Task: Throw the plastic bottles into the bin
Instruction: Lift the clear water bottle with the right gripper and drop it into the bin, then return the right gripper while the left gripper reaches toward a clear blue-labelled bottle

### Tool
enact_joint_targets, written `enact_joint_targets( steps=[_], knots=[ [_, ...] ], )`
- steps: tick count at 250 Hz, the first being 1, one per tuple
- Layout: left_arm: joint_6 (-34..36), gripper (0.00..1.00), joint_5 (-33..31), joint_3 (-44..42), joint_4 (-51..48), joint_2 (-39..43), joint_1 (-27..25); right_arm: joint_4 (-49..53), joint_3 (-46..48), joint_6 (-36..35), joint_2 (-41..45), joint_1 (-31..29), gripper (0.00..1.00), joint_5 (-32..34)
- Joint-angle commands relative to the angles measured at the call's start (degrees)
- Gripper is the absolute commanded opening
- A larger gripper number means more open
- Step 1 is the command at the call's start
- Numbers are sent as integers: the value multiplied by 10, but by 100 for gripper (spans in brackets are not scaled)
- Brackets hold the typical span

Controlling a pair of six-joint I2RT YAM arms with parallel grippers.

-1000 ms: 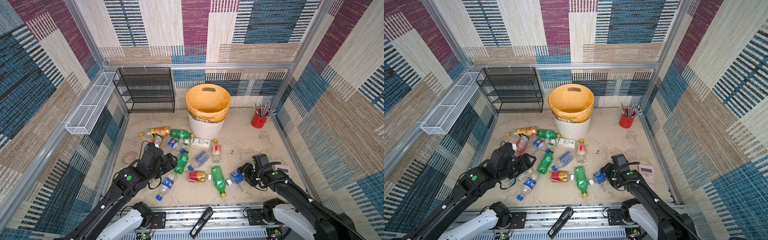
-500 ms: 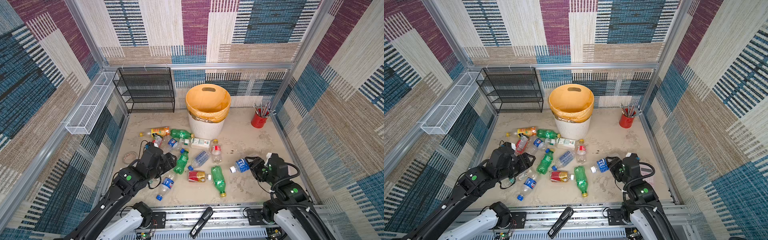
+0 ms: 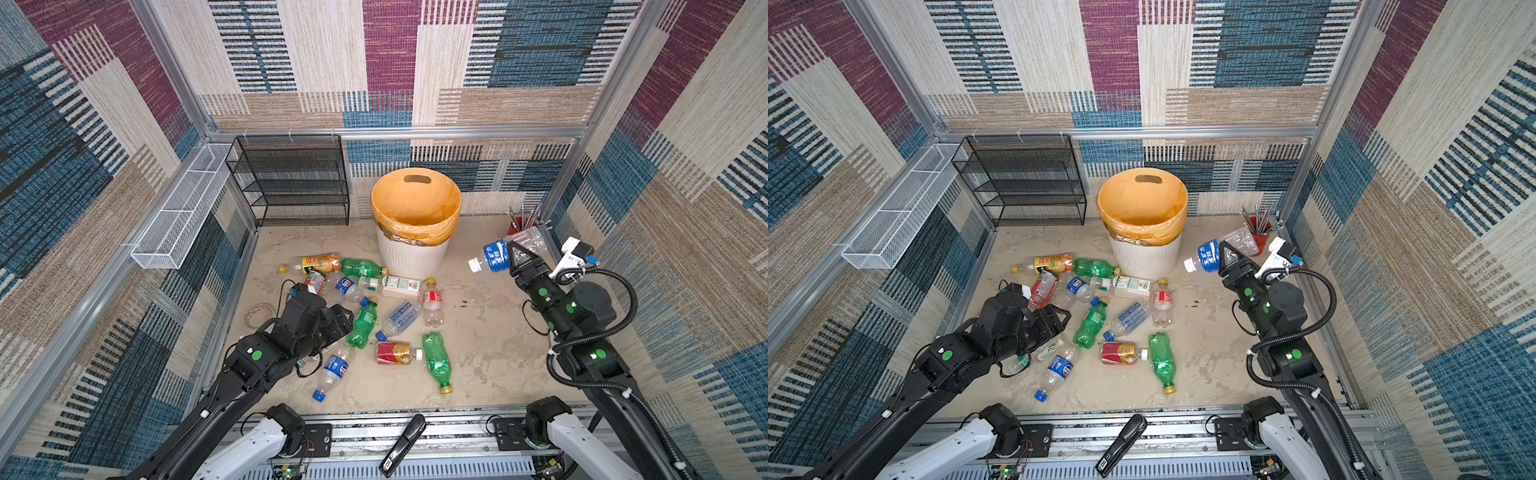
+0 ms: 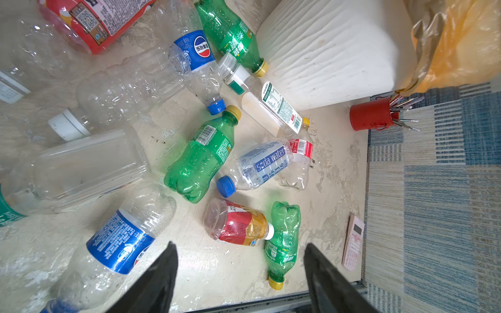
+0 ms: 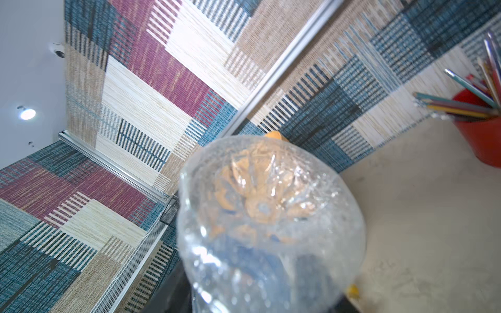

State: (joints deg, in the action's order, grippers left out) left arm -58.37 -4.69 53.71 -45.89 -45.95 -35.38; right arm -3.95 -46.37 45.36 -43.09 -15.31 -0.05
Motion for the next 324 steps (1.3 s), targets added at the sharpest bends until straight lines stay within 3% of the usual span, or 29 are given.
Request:
enact_joint_targets(
  steps=[1, 22, 39, 67, 83, 103, 157, 193, 263, 292, 324],
  knots=[
    [-3, 75, -15, 10, -7, 5, 0, -134, -65, -58, -73, 0, 48, -6],
    [-3, 74, -18, 12, -2, 8, 0, -149, -174, -67, -186, -1, 49, -20],
    [-2, 74, -22, 15, 0, 7, 0, -102, -325, -74, -308, -3, 54, -42],
    [0, 74, -24, 22, 4, 1, 1, 74, -659, -92, -512, -6, 80, -85],
    [6, 74, -23, 31, 2, -2, 1, 102, -744, -110, -545, -7, 89, -70],
    [9, 75, -28, 37, -5, -1, 1, 85, -752, -126, -528, -6, 94, -55],
    [13, 75, -35, 26, -3, 8, 3, 70, -638, -150, -406, -6, 94, -26],
    [11, 76, -30, 10, -1, 9, 7, 111, -444, -122, -290, -6, 87, -34],
    [-10, 76, -12, -27, -8, 9, 12, 246, 14, -3, -85, -8, 75, -129],
    [-7, 76, -3, -36, -23, 4, 17, 280, 122, 13, -37, -8, 74, -155],
    [13, 76, 15, -36, -52, -14, 27, 293, 175, 16, -16, -8, 72, -171]
  ],
)
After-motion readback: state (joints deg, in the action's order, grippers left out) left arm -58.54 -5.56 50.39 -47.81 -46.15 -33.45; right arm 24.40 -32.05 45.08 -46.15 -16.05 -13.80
